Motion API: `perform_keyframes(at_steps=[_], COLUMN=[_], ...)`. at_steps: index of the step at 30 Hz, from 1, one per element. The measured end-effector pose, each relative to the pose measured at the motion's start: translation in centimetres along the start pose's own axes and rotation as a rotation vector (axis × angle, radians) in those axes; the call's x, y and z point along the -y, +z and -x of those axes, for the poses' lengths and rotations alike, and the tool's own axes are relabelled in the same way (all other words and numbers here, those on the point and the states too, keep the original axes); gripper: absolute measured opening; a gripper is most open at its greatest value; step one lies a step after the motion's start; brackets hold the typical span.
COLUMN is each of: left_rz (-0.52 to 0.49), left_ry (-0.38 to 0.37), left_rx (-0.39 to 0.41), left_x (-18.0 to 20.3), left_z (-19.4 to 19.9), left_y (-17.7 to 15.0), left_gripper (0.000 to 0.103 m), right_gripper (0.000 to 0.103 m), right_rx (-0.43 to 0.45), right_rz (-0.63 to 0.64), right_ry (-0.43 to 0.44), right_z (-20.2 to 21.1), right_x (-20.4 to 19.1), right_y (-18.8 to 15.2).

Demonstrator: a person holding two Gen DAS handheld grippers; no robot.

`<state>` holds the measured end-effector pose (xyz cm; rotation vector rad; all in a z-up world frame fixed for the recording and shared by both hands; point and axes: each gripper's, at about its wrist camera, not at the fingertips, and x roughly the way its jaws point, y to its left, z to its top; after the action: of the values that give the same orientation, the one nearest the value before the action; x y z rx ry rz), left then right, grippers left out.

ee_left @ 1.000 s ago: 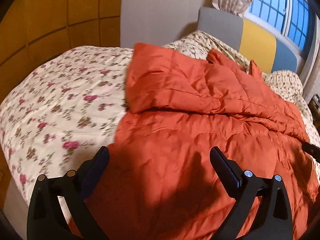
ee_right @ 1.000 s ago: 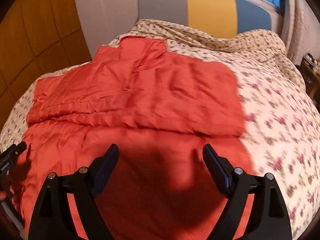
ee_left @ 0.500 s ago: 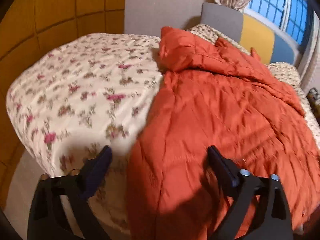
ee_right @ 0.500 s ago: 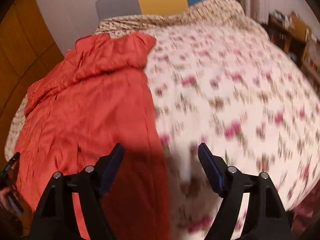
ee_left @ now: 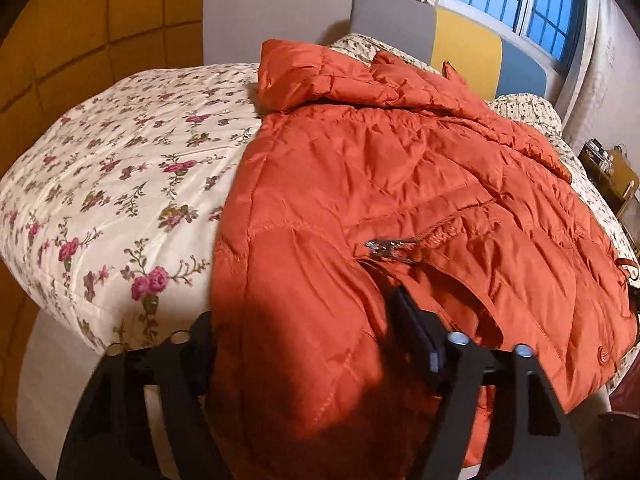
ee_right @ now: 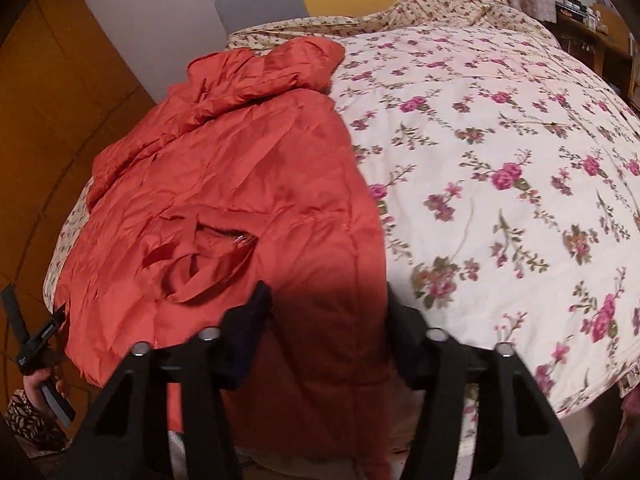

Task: Fold large clothes
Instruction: 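Grasp the jacket hem with the left gripper while the right gripper grasps it too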

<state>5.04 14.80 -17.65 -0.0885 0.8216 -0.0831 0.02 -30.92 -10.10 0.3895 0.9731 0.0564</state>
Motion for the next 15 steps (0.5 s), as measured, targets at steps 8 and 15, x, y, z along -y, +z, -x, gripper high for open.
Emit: perform_keyframes(at_steps=[8, 15], left_rz=[-0.045, -0.106], left_ry=[-0.065, -0.240], left_rx=[0.014, 0.068], left_x=[1.8, 3.1], left_z=[2.3, 6.2], left_y=[-0.3, -0.1], left_gripper=[0.016, 0.013], right_gripper=[0.011, 0.010], right_rx=[0.038, 0.079], right_rz=[0.058, 0.041], right_ry=[0.099, 0.225], right_z=[1.6, 6.4], right_x=[-0.5, 1.0], right_y=[0.1, -0.9])
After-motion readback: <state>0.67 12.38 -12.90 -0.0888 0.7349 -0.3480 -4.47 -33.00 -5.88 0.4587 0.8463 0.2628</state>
